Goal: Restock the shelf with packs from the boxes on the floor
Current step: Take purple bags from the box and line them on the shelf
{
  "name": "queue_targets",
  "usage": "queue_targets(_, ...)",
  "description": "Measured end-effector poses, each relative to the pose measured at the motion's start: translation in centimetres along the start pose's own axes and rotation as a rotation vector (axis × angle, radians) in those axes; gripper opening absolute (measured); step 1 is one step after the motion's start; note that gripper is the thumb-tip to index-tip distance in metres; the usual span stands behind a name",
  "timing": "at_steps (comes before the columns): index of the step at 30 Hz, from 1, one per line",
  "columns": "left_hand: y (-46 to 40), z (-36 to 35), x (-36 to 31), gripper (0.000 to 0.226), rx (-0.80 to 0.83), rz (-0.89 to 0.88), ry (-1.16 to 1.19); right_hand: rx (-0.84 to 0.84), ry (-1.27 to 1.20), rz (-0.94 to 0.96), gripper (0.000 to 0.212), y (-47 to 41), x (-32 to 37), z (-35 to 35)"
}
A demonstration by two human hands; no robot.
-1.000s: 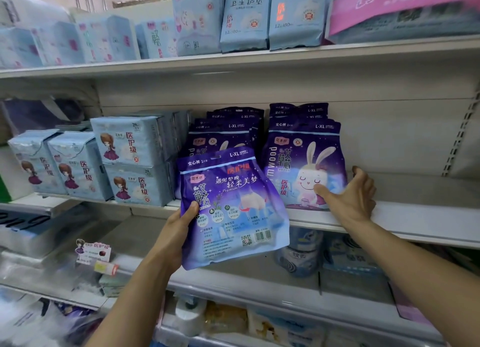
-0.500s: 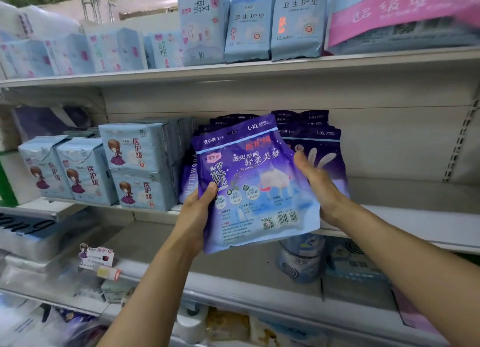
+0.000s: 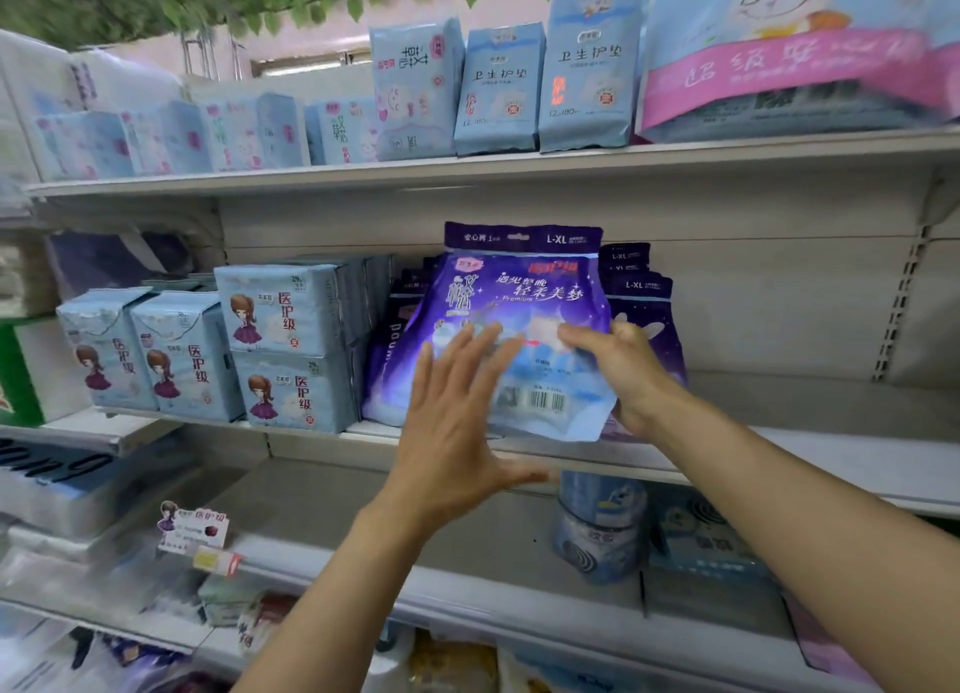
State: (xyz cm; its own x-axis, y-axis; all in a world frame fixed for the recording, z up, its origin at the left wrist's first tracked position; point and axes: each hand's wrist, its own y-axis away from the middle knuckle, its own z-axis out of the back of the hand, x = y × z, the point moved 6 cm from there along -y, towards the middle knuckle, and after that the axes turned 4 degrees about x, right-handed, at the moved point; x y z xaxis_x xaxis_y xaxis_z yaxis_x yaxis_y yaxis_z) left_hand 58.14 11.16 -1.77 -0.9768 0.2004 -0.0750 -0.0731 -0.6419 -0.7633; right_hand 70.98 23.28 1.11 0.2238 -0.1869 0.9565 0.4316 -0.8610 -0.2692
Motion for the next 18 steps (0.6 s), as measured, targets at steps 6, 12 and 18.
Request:
queue_targets(6,-0.1,2.7,-0.1,0.075,-0.321,0.019,-0.182,0.295,-0.185,-0.069,0.051,0.8,0.9,-3.0)
queue_targets(12,0.7,4.4,2.0,0.02,-0.544,0.428,0.978,0.099,-0.098,0.007,0.077,-0.5,0.1,-1.7)
queue_targets(18,1.6,-0.2,3.5,0.055,-0.6,0.779,1.796,0.262,-0.215,-0.155,0.068,-0.2,-4.4,-4.0)
